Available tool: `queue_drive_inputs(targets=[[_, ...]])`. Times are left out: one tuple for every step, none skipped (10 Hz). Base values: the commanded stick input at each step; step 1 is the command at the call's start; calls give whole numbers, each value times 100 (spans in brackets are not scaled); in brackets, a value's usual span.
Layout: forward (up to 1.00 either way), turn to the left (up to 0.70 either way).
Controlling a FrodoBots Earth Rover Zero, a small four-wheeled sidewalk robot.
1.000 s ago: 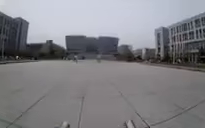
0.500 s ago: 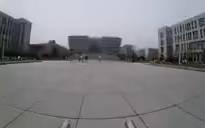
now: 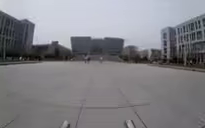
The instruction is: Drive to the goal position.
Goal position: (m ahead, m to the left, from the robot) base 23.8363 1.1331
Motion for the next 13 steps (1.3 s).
queue_drive_inputs(targets=[[100,0],[100,0],[100,0],[100,0],[100,0],[100,0],[100,0],[100,0],[100,0],[100,0],[100,0],[100,0],[100,0]])
